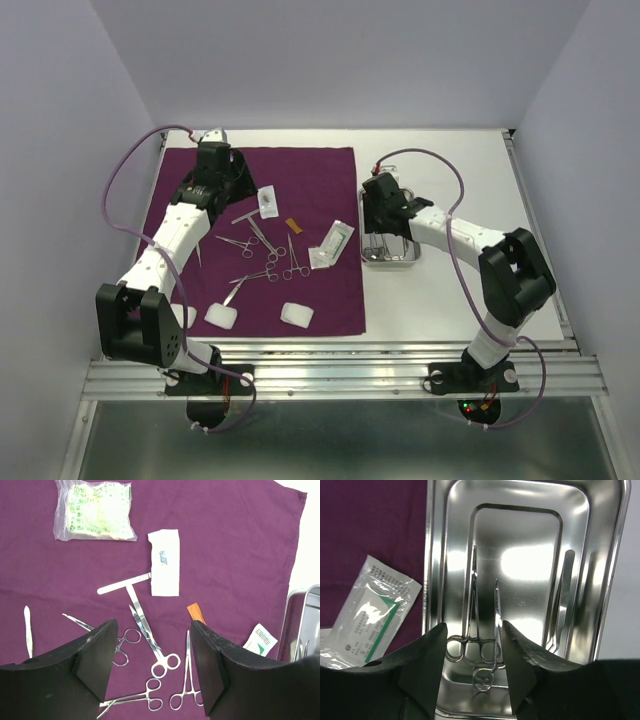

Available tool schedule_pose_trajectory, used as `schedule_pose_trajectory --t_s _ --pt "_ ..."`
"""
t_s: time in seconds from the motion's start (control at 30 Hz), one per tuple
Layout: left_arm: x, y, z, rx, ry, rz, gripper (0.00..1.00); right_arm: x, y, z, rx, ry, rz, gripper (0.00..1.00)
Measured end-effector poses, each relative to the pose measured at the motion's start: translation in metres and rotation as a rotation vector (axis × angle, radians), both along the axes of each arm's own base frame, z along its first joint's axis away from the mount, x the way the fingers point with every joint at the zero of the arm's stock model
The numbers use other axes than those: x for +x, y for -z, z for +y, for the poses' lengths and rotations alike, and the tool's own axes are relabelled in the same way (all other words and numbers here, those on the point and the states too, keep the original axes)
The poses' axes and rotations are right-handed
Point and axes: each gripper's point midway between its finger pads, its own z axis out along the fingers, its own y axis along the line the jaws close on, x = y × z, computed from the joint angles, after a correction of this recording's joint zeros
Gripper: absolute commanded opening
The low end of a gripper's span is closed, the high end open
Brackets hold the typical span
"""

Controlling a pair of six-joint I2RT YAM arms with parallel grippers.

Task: Prepare the surgical pack
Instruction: Place the medical item in the container, then pick up the medical item from the surgical kit.

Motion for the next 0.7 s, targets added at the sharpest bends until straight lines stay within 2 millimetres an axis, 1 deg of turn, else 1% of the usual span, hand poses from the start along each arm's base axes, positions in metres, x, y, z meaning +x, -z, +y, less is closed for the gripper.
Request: schedule_pose_trajectory --t_s 0.07,0.13,0.2,0.3,0.37,0.4,0.43,0.53,0.7 --pt "-0.001 0.001 0.000 0.000 -0.001 0.003 0.73 0.003 -0.009 0.006 0.005 -0.013 -0.013 0.55" --pt "-0.001 0.001 0.000 0.000 -0.002 0.006 0.73 0.006 -0.022 0.019 0.022 -0.035 -0.038 0.55" --pt "-0.002 0.002 0.001 0.001 -0.004 0.010 0.73 0.005 -0.038 0.040 0.045 -0.072 -0.068 0.54" --pt "-0.003 0.003 0.002 0.006 -0.012 0.018 0.73 0.000 -0.054 0.073 0.076 -0.136 -0.099 0.54" --pt "-0.005 0.004 0.005 0.016 -0.025 0.023 0.73 -0.006 -0.057 0.105 0.097 -0.193 -0.101 0.54" --pt "-0.005 0.004 0.007 0.020 -0.030 0.025 0.73 -0.007 -0.055 0.116 0.102 -0.211 -0.097 0.54" --pt "-0.007 0.004 0.009 0.028 -0.040 0.027 0.73 -0.011 -0.050 0.132 0.104 -0.237 -0.087 0.53" --pt "-0.012 -0.001 0.016 0.046 -0.065 0.022 0.73 -0.025 -0.024 0.172 0.092 -0.304 -0.038 0.52" --pt "-0.019 -0.013 0.031 0.063 -0.110 0.004 0.73 -0.040 0.015 0.214 0.058 -0.371 0.030 0.52"
